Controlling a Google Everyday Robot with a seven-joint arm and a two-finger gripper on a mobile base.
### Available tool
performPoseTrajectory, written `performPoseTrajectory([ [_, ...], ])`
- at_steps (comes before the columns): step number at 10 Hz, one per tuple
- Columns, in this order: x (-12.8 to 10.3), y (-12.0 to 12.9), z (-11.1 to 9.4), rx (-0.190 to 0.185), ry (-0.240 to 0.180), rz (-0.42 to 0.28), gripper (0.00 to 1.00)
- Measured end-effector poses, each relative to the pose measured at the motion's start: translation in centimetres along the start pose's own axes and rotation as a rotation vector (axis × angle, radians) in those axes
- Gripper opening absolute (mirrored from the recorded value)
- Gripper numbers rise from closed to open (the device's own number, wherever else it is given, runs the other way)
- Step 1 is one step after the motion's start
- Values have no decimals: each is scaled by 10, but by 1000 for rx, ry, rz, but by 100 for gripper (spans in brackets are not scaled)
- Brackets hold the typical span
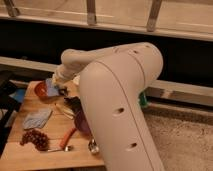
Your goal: Wipe red bowl with sponge
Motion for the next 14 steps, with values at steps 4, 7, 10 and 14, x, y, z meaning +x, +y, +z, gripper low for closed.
performPoseTrajectory([
  [4,-39,18,38,-52,1,-51,0],
  [7,-69,32,69,-76,29,-86,0],
  [10,-86,37,74,-99,61,-109,0],
  [14,-80,30,80,-137,54,-82,0],
])
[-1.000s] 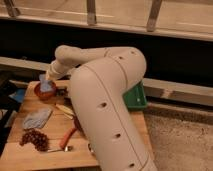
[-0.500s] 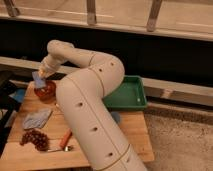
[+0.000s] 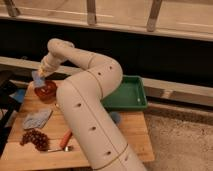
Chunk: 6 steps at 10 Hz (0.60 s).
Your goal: Wipe red bowl with sponge
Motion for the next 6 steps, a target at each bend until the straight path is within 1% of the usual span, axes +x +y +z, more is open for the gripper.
performPoseTrajectory([
  [1,4,-7,5,-21,-5,16,0],
  [3,7,-9,12,-39,-6,32,0],
  [4,9,-10,14,-43,-5,39,0],
  [6,12,-16,13,-38,-8,60,0],
])
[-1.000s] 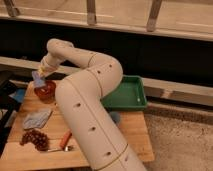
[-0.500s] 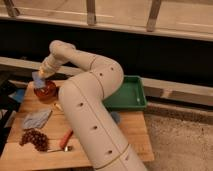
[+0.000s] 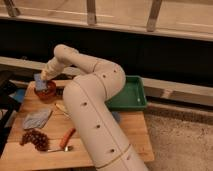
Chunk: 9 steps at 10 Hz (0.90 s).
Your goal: Wipe red bowl with sponge
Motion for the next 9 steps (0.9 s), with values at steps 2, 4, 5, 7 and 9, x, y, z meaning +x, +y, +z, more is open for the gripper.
performPoseTrajectory([
  [2,3,-5,-5,18,-5,17,0],
  [4,3,-13,-12,38,-15,37,0],
  [5,-2,-17,-14,47,-24,40,0],
  [7,-14,-16,-12,55,-31,32,0],
  [9,-29,-10,-2,42,-39,15,0],
])
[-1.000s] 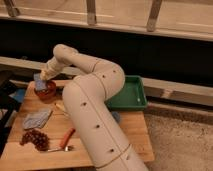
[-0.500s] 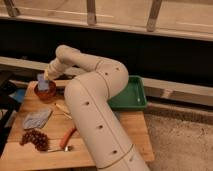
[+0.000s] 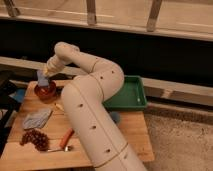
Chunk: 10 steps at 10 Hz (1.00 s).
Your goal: Wipe red bowl with sponge
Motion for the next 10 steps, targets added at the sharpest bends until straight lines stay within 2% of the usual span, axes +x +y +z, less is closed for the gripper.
performPoseTrajectory([
  [3,7,18,11,-32,19,-31,0],
  [5,21,24,12,-38,44,-32,0],
  [8,35,5,-8,-11,34,21,0],
  [10,27,-2,-10,15,22,35,0],
])
